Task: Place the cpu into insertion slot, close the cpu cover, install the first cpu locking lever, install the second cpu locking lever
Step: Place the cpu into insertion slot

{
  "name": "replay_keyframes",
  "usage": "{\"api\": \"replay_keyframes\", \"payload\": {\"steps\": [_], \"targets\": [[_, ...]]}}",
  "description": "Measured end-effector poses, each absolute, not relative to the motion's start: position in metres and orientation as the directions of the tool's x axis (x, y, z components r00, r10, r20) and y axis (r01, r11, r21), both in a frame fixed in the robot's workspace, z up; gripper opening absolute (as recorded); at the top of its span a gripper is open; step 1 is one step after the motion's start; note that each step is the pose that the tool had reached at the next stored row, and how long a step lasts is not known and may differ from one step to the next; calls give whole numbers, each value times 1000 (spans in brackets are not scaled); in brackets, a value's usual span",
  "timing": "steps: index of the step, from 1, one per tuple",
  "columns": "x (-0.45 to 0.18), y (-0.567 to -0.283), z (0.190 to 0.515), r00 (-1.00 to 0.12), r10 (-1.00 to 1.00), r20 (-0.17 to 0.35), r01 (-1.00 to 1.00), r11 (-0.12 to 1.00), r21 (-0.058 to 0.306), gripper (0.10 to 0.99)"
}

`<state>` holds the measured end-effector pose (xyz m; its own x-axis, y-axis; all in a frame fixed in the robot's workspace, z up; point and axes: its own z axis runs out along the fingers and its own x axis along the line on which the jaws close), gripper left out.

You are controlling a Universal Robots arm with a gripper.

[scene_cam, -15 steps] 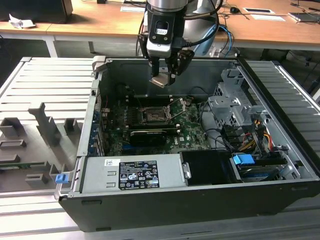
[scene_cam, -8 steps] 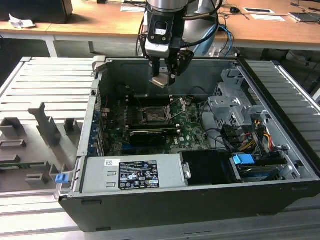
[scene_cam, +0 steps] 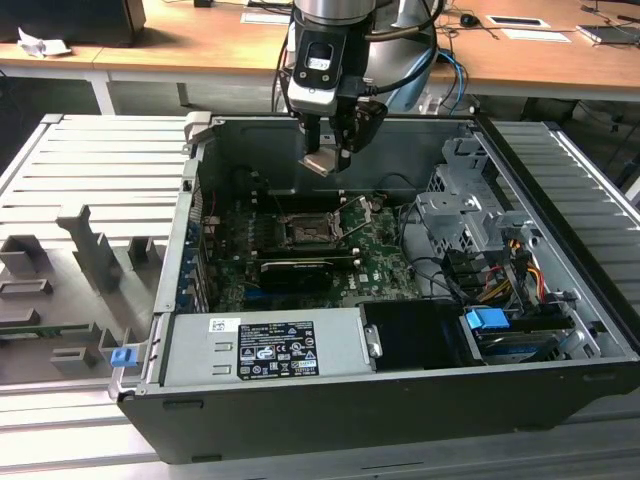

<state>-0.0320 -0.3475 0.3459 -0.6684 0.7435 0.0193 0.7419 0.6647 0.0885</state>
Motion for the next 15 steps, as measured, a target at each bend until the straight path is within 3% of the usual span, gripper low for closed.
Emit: {"api": "replay_keyframes", "payload": {"steps": [15], "targets": [[-32, -348, 344, -606, 795, 19, 793, 602, 88, 525]]}}
